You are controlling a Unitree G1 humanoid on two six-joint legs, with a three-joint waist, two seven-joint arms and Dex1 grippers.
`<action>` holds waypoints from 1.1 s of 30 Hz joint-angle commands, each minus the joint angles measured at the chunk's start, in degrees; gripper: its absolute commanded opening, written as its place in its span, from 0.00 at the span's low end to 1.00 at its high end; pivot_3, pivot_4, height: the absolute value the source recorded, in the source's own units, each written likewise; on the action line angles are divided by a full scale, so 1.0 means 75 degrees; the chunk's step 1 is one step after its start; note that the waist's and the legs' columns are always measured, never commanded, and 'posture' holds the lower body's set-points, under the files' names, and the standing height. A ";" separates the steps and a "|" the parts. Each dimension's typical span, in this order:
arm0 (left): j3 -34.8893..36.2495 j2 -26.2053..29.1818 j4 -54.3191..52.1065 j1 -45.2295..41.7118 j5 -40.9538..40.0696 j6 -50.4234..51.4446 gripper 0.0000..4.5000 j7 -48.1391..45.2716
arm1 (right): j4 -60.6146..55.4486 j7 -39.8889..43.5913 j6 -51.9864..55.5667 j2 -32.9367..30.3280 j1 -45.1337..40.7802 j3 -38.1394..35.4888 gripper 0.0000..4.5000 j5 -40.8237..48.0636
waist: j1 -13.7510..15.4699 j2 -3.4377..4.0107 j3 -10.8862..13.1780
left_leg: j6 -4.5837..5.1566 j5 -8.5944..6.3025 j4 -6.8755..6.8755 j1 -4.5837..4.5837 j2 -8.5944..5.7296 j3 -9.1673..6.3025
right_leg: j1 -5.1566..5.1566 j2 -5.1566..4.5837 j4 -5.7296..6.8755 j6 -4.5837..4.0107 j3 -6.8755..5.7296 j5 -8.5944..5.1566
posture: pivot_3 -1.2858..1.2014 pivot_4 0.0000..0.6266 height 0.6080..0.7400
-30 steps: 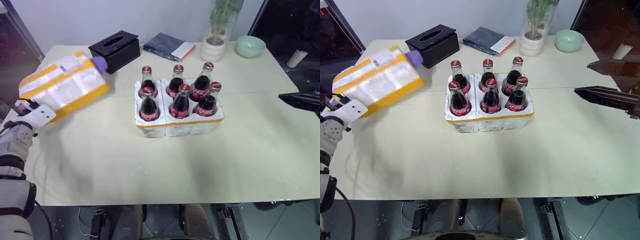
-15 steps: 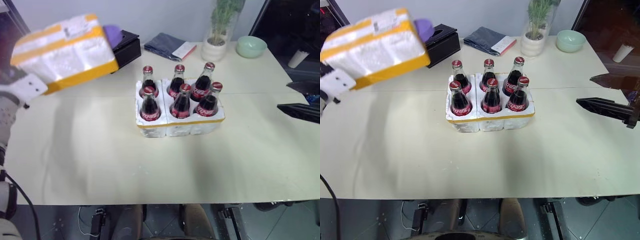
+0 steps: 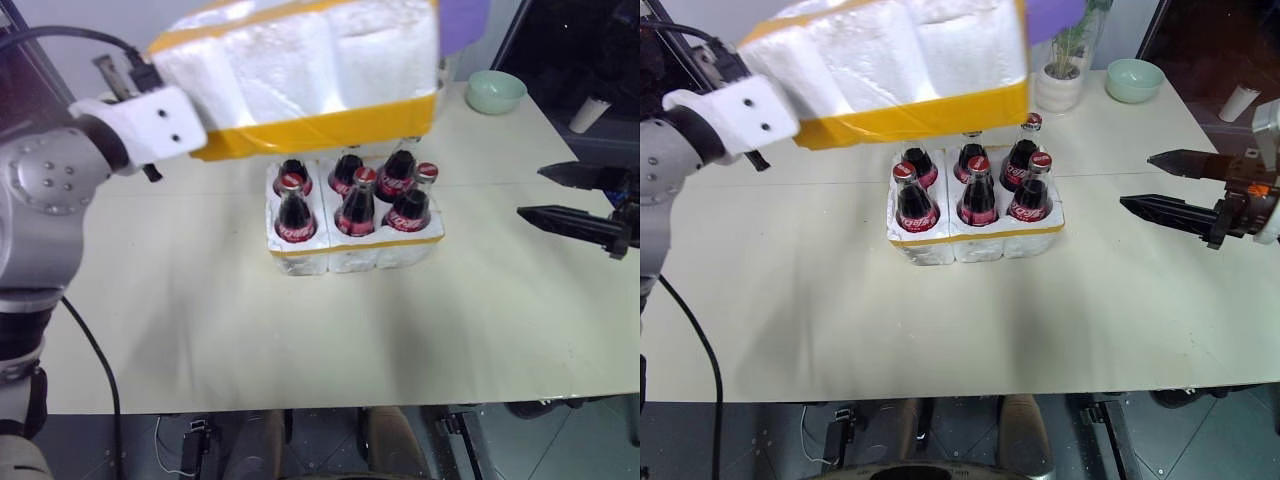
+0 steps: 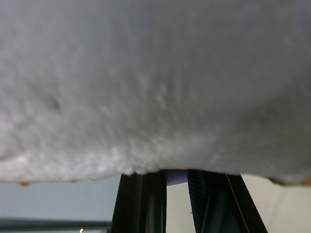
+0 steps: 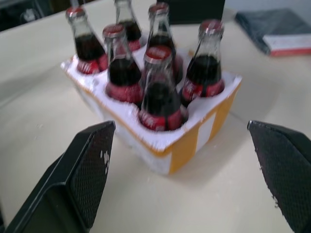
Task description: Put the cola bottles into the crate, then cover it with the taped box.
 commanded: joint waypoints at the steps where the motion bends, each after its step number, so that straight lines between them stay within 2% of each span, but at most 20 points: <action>1: -0.0237 0.0063 -0.0554 0.0087 0.0483 -0.0014 0.02 -0.0137 | -0.0292 -0.0300 0.0143 0.0106 -0.0232 -0.0125 1.00 0.0309 | 0.0018 0.0000 0.0000 | 0.0000 0.0000 0.0000 0.0000 0.0000 0.0000 | 0.0001 0.0000 0.0000 0.0000 0.0001 0.0000 | 0.52 0.24 1.00; 7: -0.0916 -0.0052 -0.0464 0.0033 0.1452 -0.0678 0.02 -0.0214 | -0.0138 -0.0617 0.0040 0.0381 -0.0524 0.0015 1.00 0.0343 | 0.0057 0.0000 0.0001 | 0.0001 0.0000 0.0028 -0.0001 0.0003 -0.0003 | 0.0019 0.0006 -0.0005 0.0000 0.0000 0.0000 | 0.52 0.24 1.00; 13: -0.1079 -0.0547 -0.0221 -0.0389 0.1955 -0.0774 0.02 -0.0404 | -0.0252 -0.0717 0.0012 0.0566 -0.0489 -0.0075 1.00 0.0393 | 0.0076 -0.0001 0.0000 | 0.0001 0.0000 0.0036 0.0000 0.0003 -0.0007 | 0.0026 0.0007 -0.0005 0.0000 -0.0001 0.0000 | 0.52 0.24 1.00; 16: -0.1038 -0.0549 0.0054 -0.0572 0.2165 -0.0935 0.02 -0.0563 | -0.0282 -0.0684 -0.0091 0.0668 -0.0302 -0.0168 1.00 0.0347 | 0.0055 -0.0001 0.0000 | 0.0001 0.0000 0.0036 0.0000 0.0003 -0.0008 | 0.0026 0.0007 -0.0006 0.0000 -0.0001 0.0000 | 0.52 0.24 1.00; 27: -0.0849 -0.0639 0.0069 -0.0266 0.2039 -0.1053 0.02 -0.1058 | -0.0523 -0.0308 -0.0387 0.0724 0.0589 -0.0635 1.00 0.0362 | 0.0047 0.0000 0.0000 | 0.0002 -0.0001 0.0037 0.0002 0.0005 -0.0009 | 0.0026 0.0010 -0.0001 0.0000 -0.0001 0.0000 | 0.52 0.24 1.00; 29: -0.0835 -0.0680 0.0019 -0.0217 0.2042 -0.1094 0.25 -0.1103 | -0.0479 -0.0279 -0.0416 0.0702 0.0596 -0.0639 1.00 0.0373 | 0.0047 0.0000 0.0000 | 0.0002 -0.0001 0.0037 0.0003 0.0005 -0.0009 | 0.0027 0.0010 -0.0001 0.0000 0.0000 0.0000 | 0.52 0.24 1.00; 30: -0.0831 -0.0692 0.0019 -0.0220 0.2038 -0.1168 0.33 -0.1112 | -0.0473 -0.0268 -0.0408 0.0697 0.0590 -0.0634 1.00 0.0397 | 0.0047 0.0000 0.0000 | 0.0002 -0.0001 0.0038 0.0003 0.0005 -0.0009 | 0.0027 0.0010 -0.0001 0.0000 -0.0001 0.0000 | 0.52 0.24 1.00; 33: -0.0770 -0.0755 0.0028 -0.0255 0.1988 -0.1405 0.70 -0.1116 | -0.0501 -0.0222 -0.0393 0.0684 0.0594 -0.0612 1.00 0.0433 | 0.0047 0.0000 0.0000 | 0.0002 -0.0001 0.0038 0.0003 0.0006 -0.0010 | 0.0027 0.0010 -0.0001 0.0000 -0.0001 0.0000 | 0.52 0.24 1.00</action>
